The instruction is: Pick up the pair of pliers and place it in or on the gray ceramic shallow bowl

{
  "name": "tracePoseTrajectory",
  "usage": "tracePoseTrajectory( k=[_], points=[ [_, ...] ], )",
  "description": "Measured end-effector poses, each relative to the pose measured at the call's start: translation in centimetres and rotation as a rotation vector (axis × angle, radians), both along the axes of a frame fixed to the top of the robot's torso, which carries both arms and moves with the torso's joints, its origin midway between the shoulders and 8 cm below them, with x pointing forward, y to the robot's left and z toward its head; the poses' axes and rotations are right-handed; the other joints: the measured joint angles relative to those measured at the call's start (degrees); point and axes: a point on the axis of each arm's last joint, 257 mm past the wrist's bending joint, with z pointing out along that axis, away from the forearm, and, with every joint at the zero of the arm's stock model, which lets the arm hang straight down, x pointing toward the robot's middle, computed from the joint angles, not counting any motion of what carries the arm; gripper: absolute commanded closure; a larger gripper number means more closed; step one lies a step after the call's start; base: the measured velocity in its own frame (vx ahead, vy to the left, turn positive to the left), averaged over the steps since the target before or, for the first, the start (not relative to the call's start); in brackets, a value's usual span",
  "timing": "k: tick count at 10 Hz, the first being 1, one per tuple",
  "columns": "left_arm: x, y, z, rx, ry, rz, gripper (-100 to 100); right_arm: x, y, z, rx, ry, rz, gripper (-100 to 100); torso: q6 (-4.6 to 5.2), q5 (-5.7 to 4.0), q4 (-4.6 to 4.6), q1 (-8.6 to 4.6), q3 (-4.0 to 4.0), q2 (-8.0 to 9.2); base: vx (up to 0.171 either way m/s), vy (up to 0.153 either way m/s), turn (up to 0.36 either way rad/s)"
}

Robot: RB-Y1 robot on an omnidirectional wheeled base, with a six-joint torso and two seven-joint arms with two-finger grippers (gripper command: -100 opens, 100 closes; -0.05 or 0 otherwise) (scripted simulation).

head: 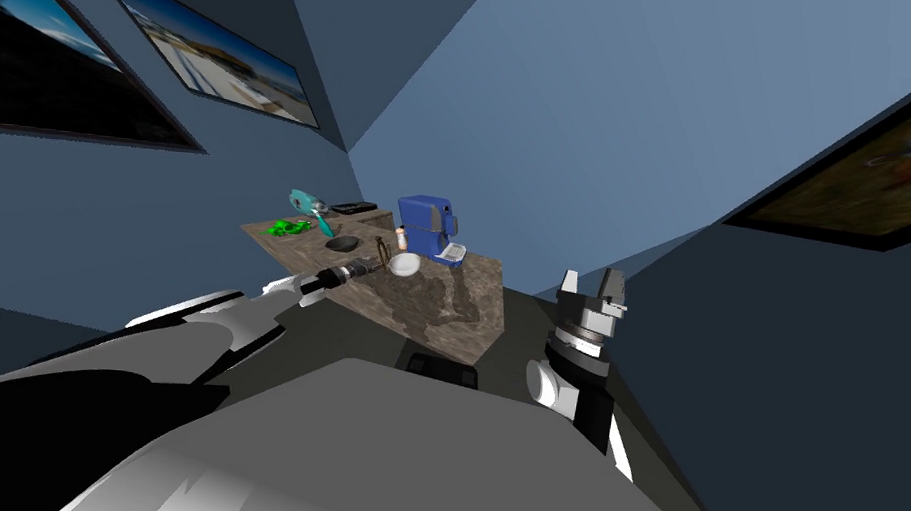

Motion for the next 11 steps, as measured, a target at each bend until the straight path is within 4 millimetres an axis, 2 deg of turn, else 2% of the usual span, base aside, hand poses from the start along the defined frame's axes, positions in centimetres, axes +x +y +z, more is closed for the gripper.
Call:
tracePoseTrajectory(
  k=[4, 5, 6, 11],
  points=[
    [2.4, -1.9, 1.1, -0.105, -0.046, 0.036, -100, 0.0, 0.0, 0.0, 0.0, 0.0, 0.0, 0, 0.02, 0.02, -0.04, 0.01, -0.08, -0.12, 0.041, 0.054, -0.042],
    [2.5, -2.0, 1.2, -0.108, -0.047, 0.038, 0, 0.0, 0.0, 0.0, 0.0, 0.0, 0.0, 0, -0.03, 0.0, -0.02, -0.08, -0.03, -0.02, 0.0, 0.0, 0.0],
    [2.5, -2.0, 1.2, -0.108, -0.047, 0.038, -100, 0.0, 0.0, 0.0, 0.0, 0.0, 0.0, 0, -0.03, -0.02, 0.0, -0.16, 0.01, 0.04, -0.037, 0.08, -0.099],
    [5.4, -5.8, 0.4, -0.118, -0.047, 0.051, -100, 0.0, 0.0, 0.0, 0.0, 0.0, 0.0, 0, 0.0, 0.06, 0.07, 0.22, 0.2, 0.36, -0.075, 0.109, -0.084]
  ],
)
